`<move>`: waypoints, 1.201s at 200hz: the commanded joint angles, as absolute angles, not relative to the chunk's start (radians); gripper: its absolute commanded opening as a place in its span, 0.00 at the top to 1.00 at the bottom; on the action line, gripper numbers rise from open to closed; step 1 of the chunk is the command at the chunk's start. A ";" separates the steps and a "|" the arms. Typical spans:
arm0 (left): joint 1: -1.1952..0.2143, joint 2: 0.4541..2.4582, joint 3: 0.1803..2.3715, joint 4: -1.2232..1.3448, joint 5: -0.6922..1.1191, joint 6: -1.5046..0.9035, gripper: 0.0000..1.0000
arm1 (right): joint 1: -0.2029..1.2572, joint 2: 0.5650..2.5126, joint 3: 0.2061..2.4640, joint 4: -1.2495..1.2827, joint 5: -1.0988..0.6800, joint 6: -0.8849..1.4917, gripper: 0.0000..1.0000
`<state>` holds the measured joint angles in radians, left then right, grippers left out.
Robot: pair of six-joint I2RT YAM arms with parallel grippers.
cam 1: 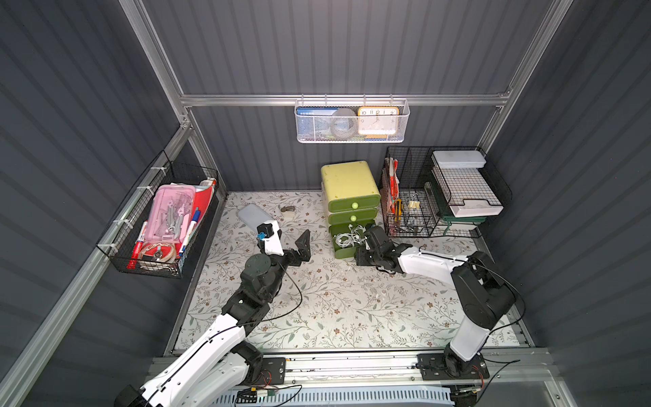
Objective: Place the wired earphones into the drawer by color
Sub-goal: Close the drawer in the storage box.
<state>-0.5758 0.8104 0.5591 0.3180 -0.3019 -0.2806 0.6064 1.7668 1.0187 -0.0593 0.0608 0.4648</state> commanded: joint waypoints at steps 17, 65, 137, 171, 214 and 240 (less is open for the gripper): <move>-0.572 0.796 0.539 0.316 -0.287 -0.290 0.01 | 0.610 1.796 0.998 0.043 0.119 0.536 0.50; -0.572 0.797 0.531 0.324 -0.287 -0.284 0.01 | 0.610 1.831 1.006 0.063 0.149 0.555 0.56; -0.572 0.792 0.519 0.326 -0.282 -0.291 0.01 | 0.605 1.847 1.028 0.097 0.166 0.566 0.65; -0.572 0.786 0.512 0.322 -0.281 -0.290 0.01 | 0.599 1.865 1.060 0.100 0.164 0.572 0.65; -0.572 0.787 0.508 0.324 -0.279 -0.290 0.01 | 0.587 1.903 1.115 0.097 0.166 0.599 0.65; -0.572 0.788 0.508 0.329 -0.270 -0.291 0.01 | 0.581 1.925 1.141 0.106 0.165 0.621 0.65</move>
<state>-0.5758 0.7979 0.5194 0.3164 -0.2890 -0.2817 0.5903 1.9041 1.1038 0.0887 0.1432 0.5900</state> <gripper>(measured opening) 0.992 0.351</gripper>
